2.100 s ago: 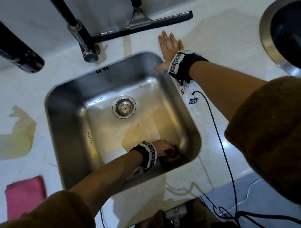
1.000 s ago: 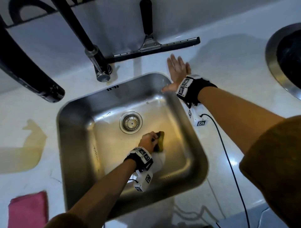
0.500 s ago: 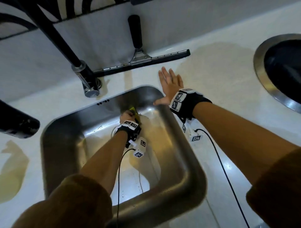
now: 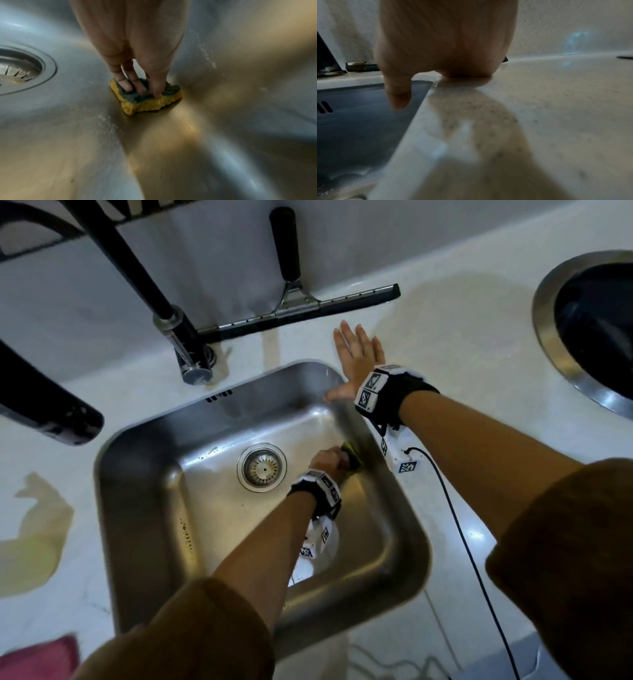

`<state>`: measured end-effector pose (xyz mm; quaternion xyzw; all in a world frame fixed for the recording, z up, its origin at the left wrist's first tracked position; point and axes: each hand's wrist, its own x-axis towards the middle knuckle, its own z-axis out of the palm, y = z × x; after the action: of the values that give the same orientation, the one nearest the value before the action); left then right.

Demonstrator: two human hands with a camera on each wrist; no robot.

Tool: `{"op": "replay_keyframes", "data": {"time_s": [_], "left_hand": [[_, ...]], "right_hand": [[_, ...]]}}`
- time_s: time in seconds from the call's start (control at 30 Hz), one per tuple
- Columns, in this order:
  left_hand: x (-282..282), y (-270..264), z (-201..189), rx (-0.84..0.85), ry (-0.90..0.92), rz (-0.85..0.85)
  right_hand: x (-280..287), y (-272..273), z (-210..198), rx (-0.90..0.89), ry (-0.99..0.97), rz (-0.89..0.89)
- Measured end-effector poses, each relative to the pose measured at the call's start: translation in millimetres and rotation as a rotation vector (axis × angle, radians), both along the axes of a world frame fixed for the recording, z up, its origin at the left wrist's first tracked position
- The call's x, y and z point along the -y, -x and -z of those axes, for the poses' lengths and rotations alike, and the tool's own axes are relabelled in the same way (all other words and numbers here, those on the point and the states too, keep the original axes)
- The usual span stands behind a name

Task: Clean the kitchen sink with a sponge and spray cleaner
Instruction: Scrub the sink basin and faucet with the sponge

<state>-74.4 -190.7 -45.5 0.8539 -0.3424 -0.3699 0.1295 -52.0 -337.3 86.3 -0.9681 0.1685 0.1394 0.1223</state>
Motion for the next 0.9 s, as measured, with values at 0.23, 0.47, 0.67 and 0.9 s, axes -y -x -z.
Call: {"op": "replay_keyframes", "data": {"time_s": [0.23, 0.47, 0.67, 0.9], "left_hand": [[-45.1, 62.2, 14.8, -0.064, -0.073, 0.389], [-107.2, 84.1, 4.9, 0.024, 0.039, 1.019], [-162.1, 66.4, 2.9, 0.088, -0.151, 1.317], [-203.5, 44.5, -2.0, 0.245, -0.12, 1.168]], "right_hand": [[-2.6, 0.3, -2.8, -0.007, -0.016, 0.029], [-2.8, -0.9, -1.8, -0.008, 0.004, 0.03], [-2.8, -2.4, -2.2, -0.038, 0.023, 0.031], [-21.7, -2.5, -9.4, -0.033, 0.041, 0.081]]}}
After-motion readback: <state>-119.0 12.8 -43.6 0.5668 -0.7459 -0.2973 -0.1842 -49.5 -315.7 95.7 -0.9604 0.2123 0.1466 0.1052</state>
